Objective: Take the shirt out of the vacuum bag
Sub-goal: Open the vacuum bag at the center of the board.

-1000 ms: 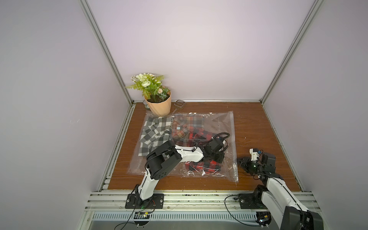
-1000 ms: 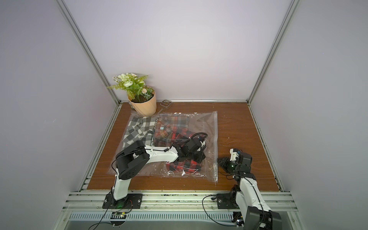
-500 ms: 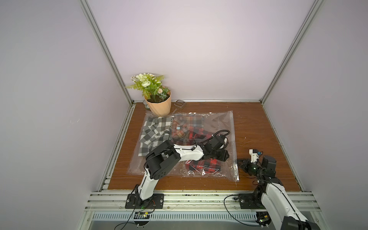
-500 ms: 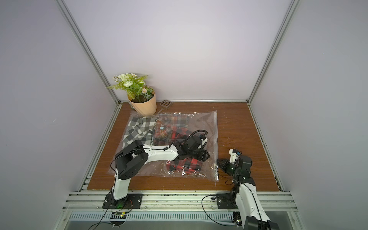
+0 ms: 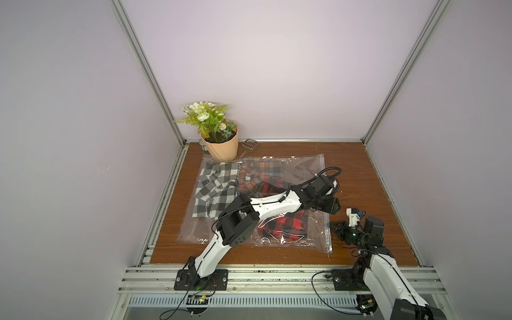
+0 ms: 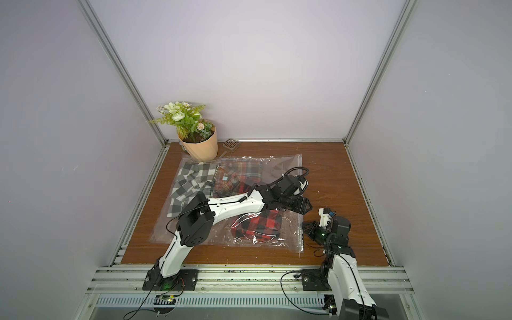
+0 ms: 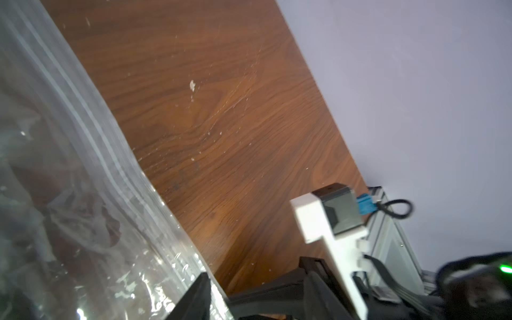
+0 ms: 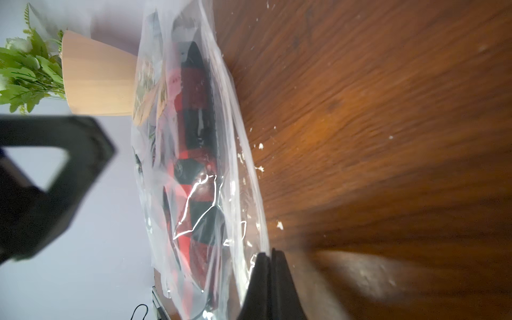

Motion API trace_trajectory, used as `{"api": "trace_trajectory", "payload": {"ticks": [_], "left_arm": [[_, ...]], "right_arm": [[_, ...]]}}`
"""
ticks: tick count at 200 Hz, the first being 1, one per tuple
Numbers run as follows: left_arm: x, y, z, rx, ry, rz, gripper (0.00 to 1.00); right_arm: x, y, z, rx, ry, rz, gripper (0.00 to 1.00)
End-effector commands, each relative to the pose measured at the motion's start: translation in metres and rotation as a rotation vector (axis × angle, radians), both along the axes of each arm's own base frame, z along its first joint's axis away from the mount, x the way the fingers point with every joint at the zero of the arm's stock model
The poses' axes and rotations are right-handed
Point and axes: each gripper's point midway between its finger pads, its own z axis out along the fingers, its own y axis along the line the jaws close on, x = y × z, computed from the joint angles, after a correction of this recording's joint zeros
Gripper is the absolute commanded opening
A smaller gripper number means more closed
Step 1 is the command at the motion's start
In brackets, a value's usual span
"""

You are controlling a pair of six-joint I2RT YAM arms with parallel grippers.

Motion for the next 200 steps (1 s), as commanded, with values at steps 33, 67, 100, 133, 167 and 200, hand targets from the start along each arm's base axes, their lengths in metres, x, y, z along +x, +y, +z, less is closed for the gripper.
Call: {"api": "trace_trajectory", "payload": {"ticks": [33,67,100,133,167,200], "left_arm": [[-0.013,0.018,-0.049,0.243,0.003,-0.022,0.56],[-0.013,0.019,-0.052,0.269,-0.014,-0.024,0.55],[-0.014,0.016,-0.052,0.271,-0.025,-0.035,0.55],[-0.016,0.022,-0.064,0.334,-0.029,-0.043,0.53],[-0.017,0.022,-0.068,0.345,-0.036,-0.048,0.53],[-0.017,0.022,-0.077,0.368,-0.038,-0.049,0.53]], "right_arm": [[0.004,0.004,0.012,-0.004,-0.039,0.035,0.0],[0.003,0.005,0.012,-0.004,-0.036,0.041,0.0],[0.004,0.005,0.012,-0.007,-0.038,0.042,0.0],[0.003,0.006,0.012,-0.009,-0.039,0.046,0.0],[0.003,0.008,0.013,-0.013,-0.043,0.055,0.0],[0.003,0.01,0.014,-0.013,-0.049,0.067,0.0]]}}
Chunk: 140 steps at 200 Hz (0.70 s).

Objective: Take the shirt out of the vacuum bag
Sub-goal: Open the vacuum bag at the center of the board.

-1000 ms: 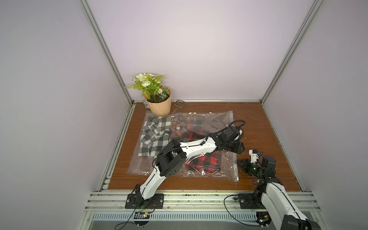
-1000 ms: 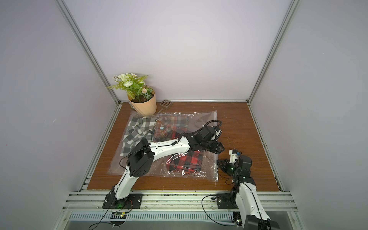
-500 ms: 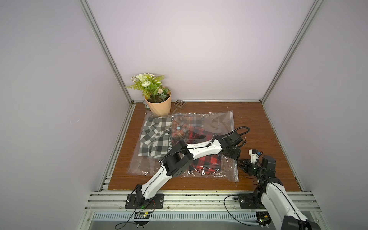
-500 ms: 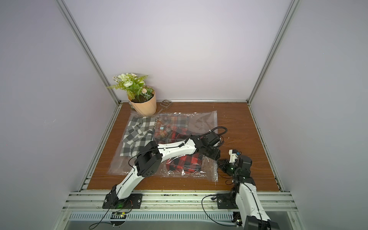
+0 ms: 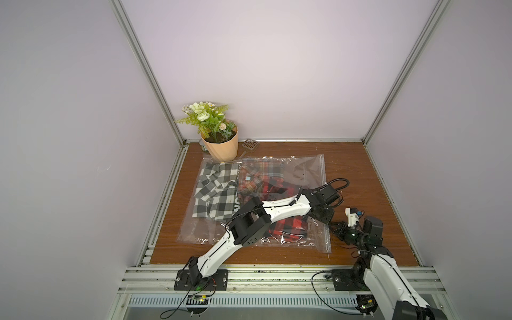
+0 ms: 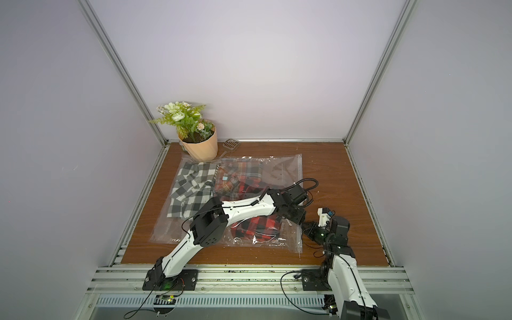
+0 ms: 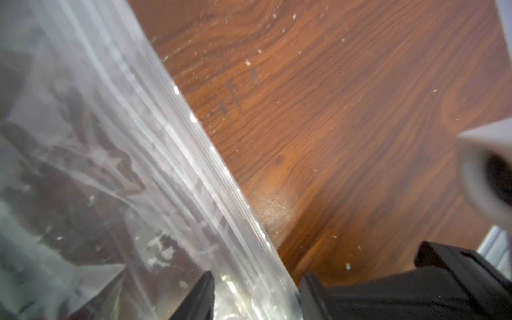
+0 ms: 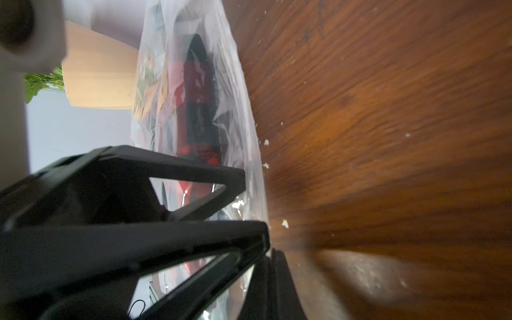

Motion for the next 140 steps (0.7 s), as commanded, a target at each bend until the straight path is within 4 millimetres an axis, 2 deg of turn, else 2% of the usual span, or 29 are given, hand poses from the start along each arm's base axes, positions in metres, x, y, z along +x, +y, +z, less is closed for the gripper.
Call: {"api": "trace_trajectory", "payload": {"ticks": [1,30,71,100,124,140], "left_arm": [[-0.004,0.002,-0.009,0.048,-0.01,-0.012,0.53],[-0.004,0.001,-0.014,0.059,-0.015,-0.012,0.51],[-0.002,0.003,-0.013,0.066,-0.025,-0.011,0.4],[-0.001,0.002,-0.01,0.065,-0.038,-0.01,0.19],[0.001,0.004,-0.009,0.07,-0.052,-0.01,0.06],[0.003,0.005,-0.005,0.07,-0.066,-0.003,0.02]], "right_arm": [[0.004,0.006,0.015,-0.003,-0.047,0.044,0.0],[0.004,0.007,0.016,-0.007,-0.053,0.049,0.0],[0.004,0.009,0.015,-0.012,-0.053,0.057,0.0],[0.005,0.008,0.016,-0.017,-0.056,0.054,0.0],[0.005,0.008,0.015,-0.019,-0.054,0.052,0.0],[0.005,0.008,0.015,-0.02,-0.053,0.049,0.0]]}}
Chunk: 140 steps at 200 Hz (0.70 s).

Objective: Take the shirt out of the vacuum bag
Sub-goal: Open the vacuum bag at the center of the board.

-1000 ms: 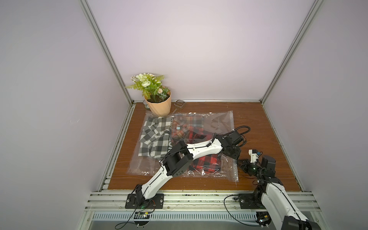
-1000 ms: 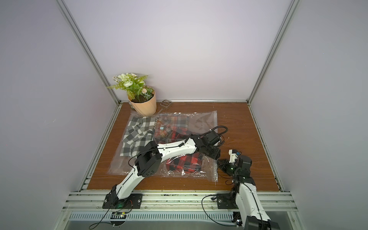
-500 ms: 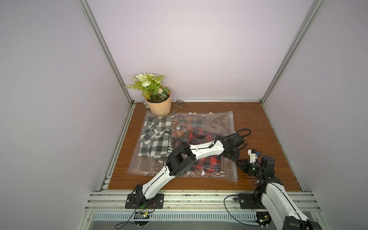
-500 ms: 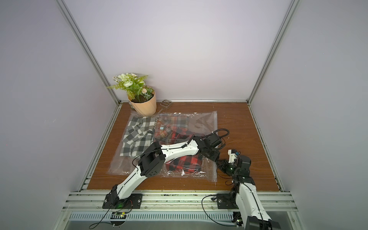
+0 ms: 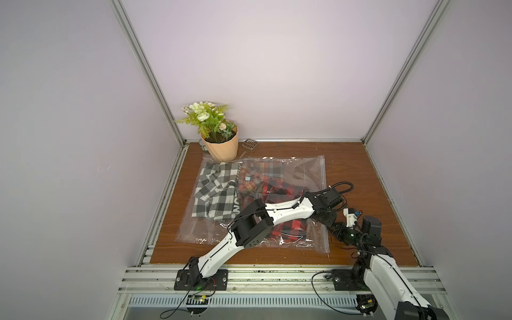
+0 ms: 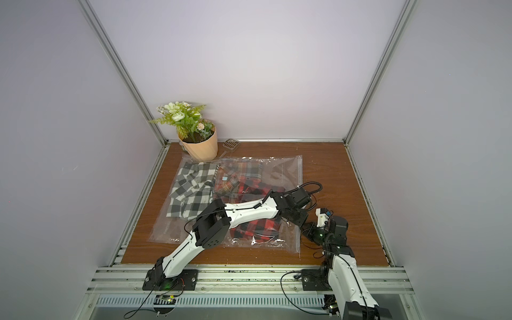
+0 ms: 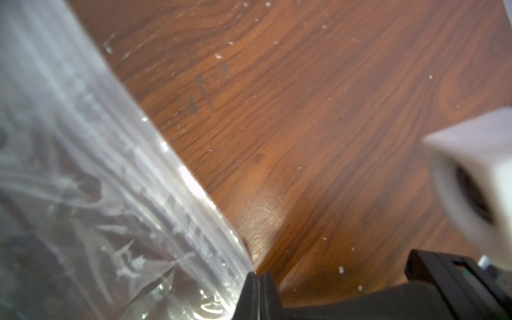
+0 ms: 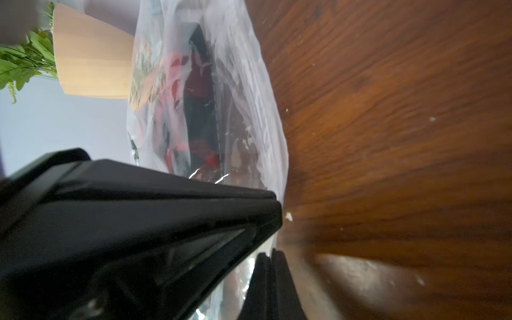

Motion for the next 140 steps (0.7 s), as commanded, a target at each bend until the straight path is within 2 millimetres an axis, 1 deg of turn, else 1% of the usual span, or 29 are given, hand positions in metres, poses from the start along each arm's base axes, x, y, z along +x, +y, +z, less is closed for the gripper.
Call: {"api": "trace_trajectory", "payload": {"ticks": [1,32,68,96,118,140], "left_arm": [[0.007,0.014,-0.004,0.064,-0.029,0.026,0.02],[0.011,0.018,0.008,0.065,-0.065,0.033,0.0],[0.013,0.028,0.017,0.078,-0.097,0.046,0.0],[0.015,0.033,0.029,0.073,-0.126,0.053,0.0],[0.015,0.036,0.033,0.077,-0.136,0.054,0.0],[0.018,0.046,0.037,0.089,-0.153,0.072,0.0]], "right_arm": [[0.008,0.002,0.016,-0.015,-0.057,0.024,0.0],[0.008,0.001,0.014,-0.019,-0.05,0.017,0.0],[0.009,-0.001,0.013,-0.027,-0.044,0.008,0.0],[0.009,-0.002,0.012,-0.032,-0.04,0.001,0.0],[0.009,-0.004,0.011,-0.038,-0.032,-0.008,0.0],[0.011,-0.006,0.009,-0.048,-0.025,-0.02,0.0]]}}
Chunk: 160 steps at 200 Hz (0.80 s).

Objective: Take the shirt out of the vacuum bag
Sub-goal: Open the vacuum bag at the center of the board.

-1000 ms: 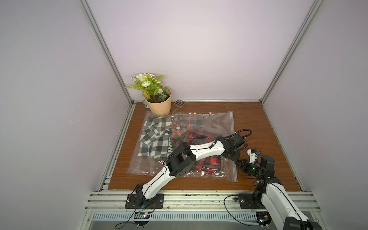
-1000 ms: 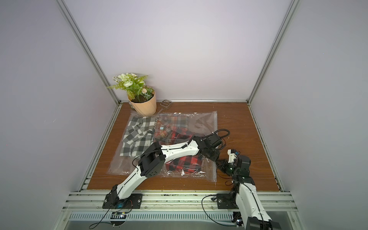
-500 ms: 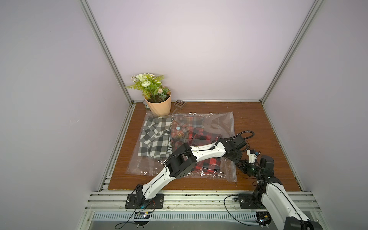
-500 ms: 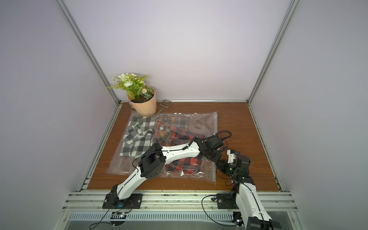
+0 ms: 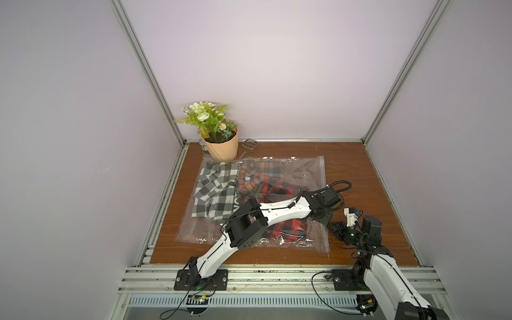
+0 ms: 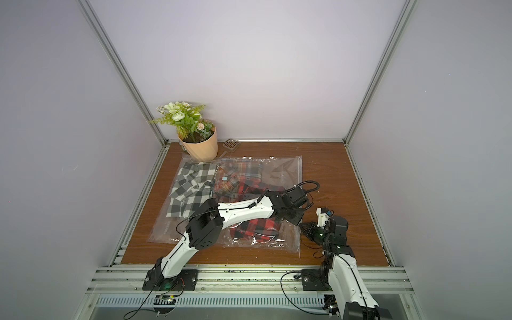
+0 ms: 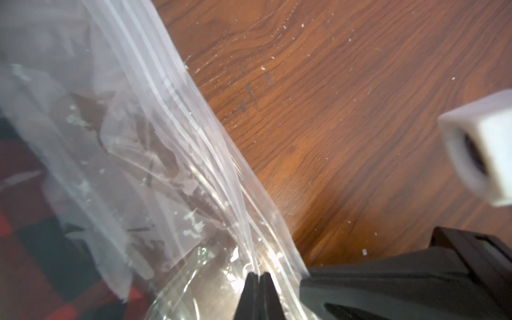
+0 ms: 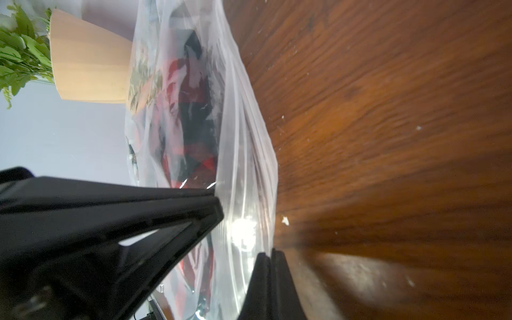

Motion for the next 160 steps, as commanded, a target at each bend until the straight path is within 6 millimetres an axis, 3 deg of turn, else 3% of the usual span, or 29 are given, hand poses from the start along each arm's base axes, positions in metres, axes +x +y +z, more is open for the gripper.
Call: {"api": "trace_trajectory", "payload": {"ticks": [1,71,90,122,144,160], "left_arm": [[0.01,0.018,0.018,0.029,-0.058,0.034,0.0],[0.017,0.037,0.034,0.016,-0.103,0.065,0.0],[0.014,0.03,0.039,-0.035,-0.092,0.043,0.01],[0.004,0.001,0.037,-0.157,-0.03,-0.009,0.37],[-0.001,-0.013,0.029,-0.173,0.014,-0.043,0.52],[-0.005,-0.02,0.025,-0.154,0.024,-0.065,0.57]], "right_arm": [[0.008,-0.003,0.01,-0.032,-0.028,0.0,0.0],[0.013,-0.008,0.007,-0.052,-0.007,-0.027,0.0],[0.014,-0.005,0.011,-0.035,-0.027,-0.01,0.0],[0.013,-0.001,0.014,-0.017,-0.055,0.005,0.0],[0.011,0.0,0.016,-0.014,-0.065,0.012,0.0],[0.01,0.001,0.016,-0.013,-0.066,0.02,0.0]]}}
